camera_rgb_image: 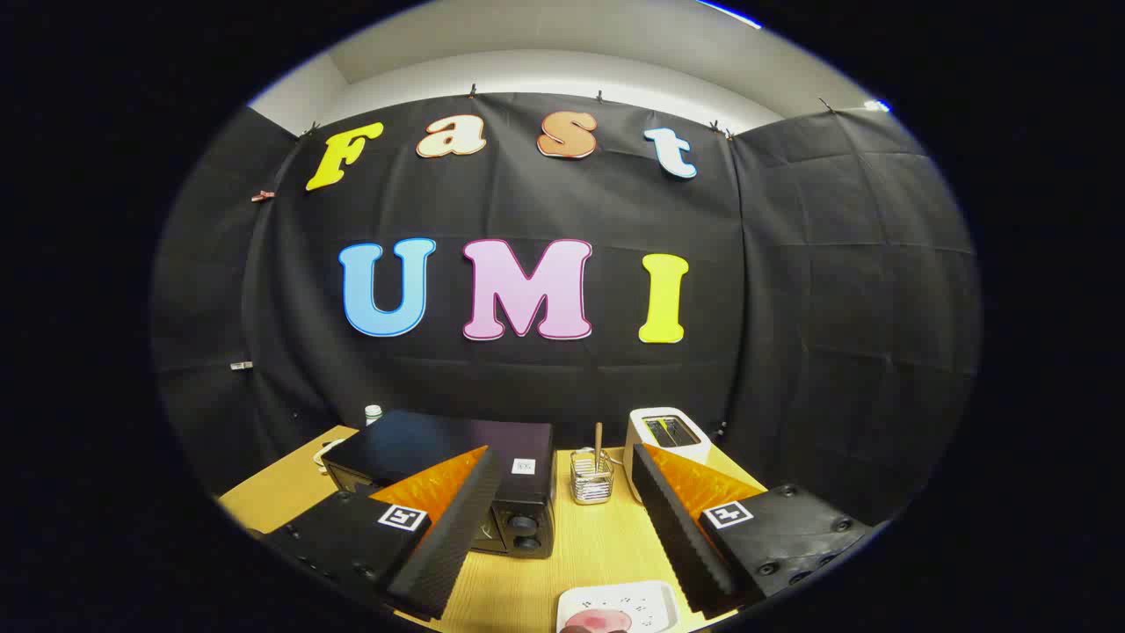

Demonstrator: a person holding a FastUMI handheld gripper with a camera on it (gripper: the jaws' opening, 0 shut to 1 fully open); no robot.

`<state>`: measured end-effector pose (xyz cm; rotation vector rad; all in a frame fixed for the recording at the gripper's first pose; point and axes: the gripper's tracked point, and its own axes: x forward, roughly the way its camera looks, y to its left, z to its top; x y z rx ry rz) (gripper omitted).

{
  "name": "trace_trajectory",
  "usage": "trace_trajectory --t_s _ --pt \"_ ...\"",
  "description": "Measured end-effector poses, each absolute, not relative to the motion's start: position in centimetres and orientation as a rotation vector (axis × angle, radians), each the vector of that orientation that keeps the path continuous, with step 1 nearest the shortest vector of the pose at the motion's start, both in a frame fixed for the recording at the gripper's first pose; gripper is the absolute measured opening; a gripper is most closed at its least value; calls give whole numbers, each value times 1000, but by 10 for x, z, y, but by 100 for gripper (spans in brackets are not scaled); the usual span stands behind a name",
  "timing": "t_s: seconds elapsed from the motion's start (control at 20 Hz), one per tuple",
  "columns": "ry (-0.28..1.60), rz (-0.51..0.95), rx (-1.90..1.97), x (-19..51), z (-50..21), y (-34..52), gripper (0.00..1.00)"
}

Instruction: Open the toaster oven, put the food inside, and close the toaster oven door.

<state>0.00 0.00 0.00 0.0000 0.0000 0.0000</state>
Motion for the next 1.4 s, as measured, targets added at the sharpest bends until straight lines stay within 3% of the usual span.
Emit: trace_trajectory --t_s 1.4 --pt "74 -15 1 13 -27 14 98"
